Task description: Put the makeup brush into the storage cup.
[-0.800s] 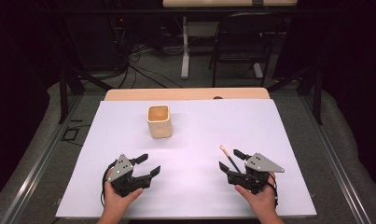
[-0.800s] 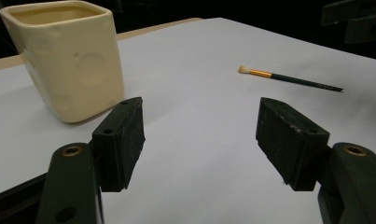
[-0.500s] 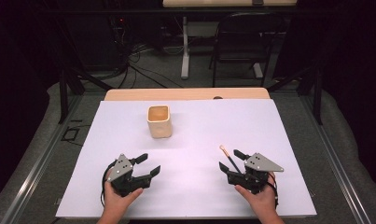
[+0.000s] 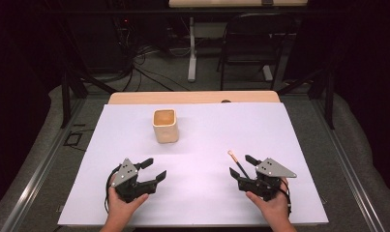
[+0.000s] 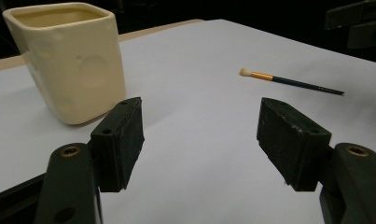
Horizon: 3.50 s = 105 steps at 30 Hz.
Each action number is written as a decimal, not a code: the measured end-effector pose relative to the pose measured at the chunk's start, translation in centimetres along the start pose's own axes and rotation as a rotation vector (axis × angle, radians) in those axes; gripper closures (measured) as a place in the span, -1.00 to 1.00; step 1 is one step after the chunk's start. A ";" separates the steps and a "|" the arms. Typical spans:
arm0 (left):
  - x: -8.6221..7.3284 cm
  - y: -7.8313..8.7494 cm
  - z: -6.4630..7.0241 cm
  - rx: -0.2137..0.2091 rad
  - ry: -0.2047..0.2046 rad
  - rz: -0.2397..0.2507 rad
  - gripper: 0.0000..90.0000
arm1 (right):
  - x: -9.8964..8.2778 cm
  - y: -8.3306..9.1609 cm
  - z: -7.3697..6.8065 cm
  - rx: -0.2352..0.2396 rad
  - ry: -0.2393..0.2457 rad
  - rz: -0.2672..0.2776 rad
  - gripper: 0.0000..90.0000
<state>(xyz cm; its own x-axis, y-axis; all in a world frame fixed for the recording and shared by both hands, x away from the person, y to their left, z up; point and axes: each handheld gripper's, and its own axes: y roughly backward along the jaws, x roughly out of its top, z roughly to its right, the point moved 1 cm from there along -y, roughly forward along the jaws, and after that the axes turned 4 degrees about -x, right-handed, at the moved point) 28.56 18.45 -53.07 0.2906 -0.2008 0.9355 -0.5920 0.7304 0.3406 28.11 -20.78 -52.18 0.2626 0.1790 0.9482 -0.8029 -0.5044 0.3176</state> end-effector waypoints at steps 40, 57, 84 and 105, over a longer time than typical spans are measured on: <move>0.0 0.1 -0.4 -0.004 0.013 0.002 -0.29 | 0.2 -1.5 1.0 0.012 -0.006 -0.235 -0.34; -0.1 0.1 -0.5 -0.006 0.012 -0.017 -0.29 | 1.0 -2.1 1.3 0.018 -0.003 -0.295 -0.35; -0.1 0.0 -0.4 0.004 0.007 -0.027 -0.29 | 2.6 -3.2 2.6 0.001 -0.034 -0.369 -0.43; -0.1 0.1 -0.4 0.003 0.010 -0.033 -0.29 | 3.2 -4.1 2.6 0.004 -0.004 -0.448 -0.39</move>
<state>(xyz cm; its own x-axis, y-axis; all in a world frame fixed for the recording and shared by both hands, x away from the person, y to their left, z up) 28.82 18.79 -53.17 0.3176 -0.2181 0.9228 -0.5839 0.7218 0.3716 33.58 -20.32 -50.37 0.5863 0.3771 0.7170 -0.6074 -0.3810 0.6971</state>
